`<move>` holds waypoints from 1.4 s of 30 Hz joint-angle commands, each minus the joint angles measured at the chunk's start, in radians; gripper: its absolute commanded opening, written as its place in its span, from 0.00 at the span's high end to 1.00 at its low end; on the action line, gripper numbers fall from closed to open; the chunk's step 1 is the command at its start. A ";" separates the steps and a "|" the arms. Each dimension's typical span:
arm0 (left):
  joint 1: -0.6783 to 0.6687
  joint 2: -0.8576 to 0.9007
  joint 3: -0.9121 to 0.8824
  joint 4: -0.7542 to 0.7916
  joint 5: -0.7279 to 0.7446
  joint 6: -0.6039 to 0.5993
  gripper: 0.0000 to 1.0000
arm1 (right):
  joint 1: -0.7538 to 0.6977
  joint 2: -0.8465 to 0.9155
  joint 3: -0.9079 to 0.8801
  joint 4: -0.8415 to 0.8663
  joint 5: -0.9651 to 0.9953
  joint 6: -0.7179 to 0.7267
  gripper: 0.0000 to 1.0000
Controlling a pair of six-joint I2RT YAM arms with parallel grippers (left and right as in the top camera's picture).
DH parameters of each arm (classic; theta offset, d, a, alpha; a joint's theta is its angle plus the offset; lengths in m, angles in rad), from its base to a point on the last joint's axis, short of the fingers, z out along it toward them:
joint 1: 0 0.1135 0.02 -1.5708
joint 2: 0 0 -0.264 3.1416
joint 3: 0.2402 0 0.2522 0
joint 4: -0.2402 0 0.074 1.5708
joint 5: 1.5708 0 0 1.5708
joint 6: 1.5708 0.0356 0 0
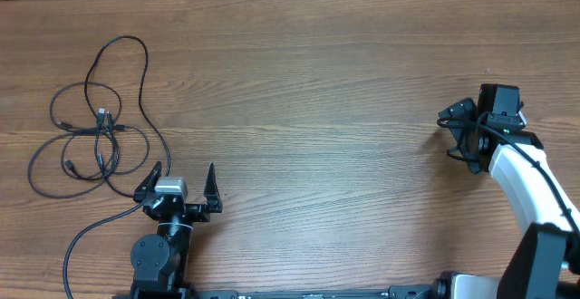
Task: Untangle cables
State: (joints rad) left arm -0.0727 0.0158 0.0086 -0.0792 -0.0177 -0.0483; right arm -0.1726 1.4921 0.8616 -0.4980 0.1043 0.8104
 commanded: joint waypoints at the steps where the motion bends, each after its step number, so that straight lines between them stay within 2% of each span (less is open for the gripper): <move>1: -0.006 -0.011 -0.003 0.001 0.008 0.019 0.00 | 0.021 -0.069 -0.002 0.002 0.007 -0.008 0.00; 16: -0.006 -0.011 -0.003 0.001 0.008 0.019 0.00 | 0.169 -0.287 -0.003 0.002 0.007 -0.008 0.00; 22: -0.006 -0.011 -0.003 0.001 0.008 0.019 0.00 | 0.175 -0.392 -0.003 0.002 0.006 -0.007 0.00; 36: -0.006 -0.011 -0.003 0.001 0.008 0.019 0.00 | 0.177 -0.386 -0.004 -0.002 0.007 -0.008 0.00; 42: -0.006 -0.011 -0.003 0.001 0.008 0.019 0.01 | 0.177 -0.460 -0.005 -0.010 0.006 -0.008 0.00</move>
State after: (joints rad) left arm -0.0727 0.0158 0.0086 -0.0792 -0.0177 -0.0483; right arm 0.0006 1.0916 0.8616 -0.5133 0.1043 0.8104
